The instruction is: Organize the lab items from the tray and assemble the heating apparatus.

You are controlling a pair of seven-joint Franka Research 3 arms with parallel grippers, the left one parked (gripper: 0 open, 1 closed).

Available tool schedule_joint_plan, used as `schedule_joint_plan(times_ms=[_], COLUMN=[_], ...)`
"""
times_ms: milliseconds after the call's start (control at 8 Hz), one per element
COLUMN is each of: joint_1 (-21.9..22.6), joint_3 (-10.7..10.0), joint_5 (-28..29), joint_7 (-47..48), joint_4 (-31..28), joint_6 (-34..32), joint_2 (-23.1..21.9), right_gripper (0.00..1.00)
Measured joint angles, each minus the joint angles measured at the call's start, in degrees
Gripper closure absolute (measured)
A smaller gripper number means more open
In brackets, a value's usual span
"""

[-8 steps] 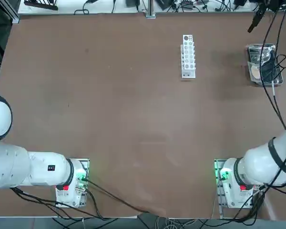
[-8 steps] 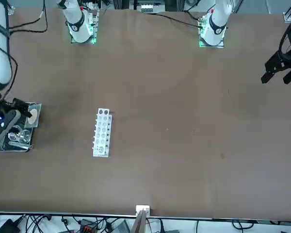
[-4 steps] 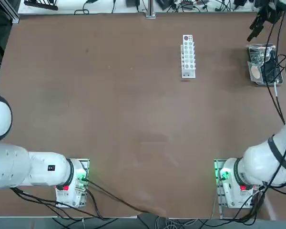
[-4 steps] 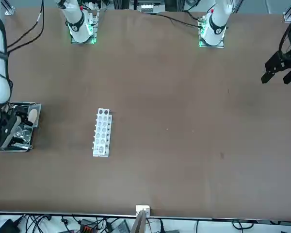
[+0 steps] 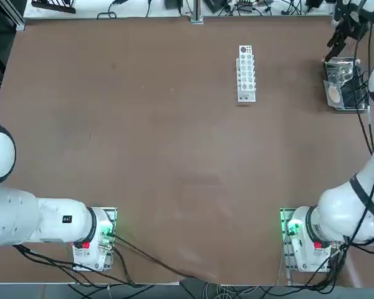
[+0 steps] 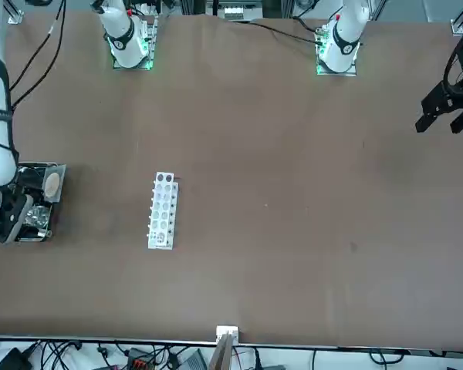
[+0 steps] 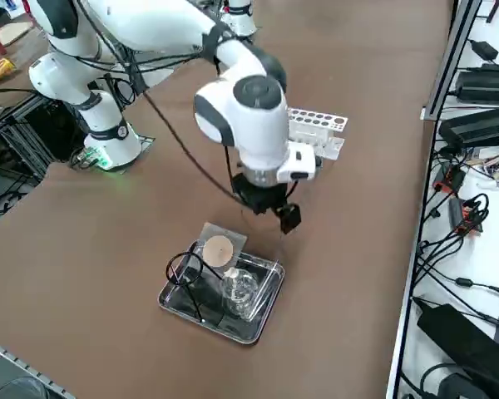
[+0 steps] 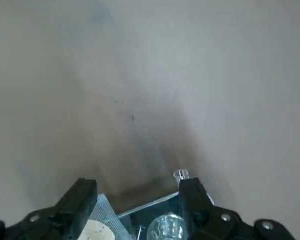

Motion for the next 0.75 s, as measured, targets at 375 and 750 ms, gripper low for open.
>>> schedule_joint_plan(times_ms=[375,750], joint_1=[-1.06,-1.69], joint_3=[0.09,0.1], joint_5=[0.86,2.54], joint_7=[-1.1,-4.94], joint_4=[3.38,5.32], joint_6=[0.02,0.12], joint_2=[3.34,5.82], right_gripper=[0.0,0.05])
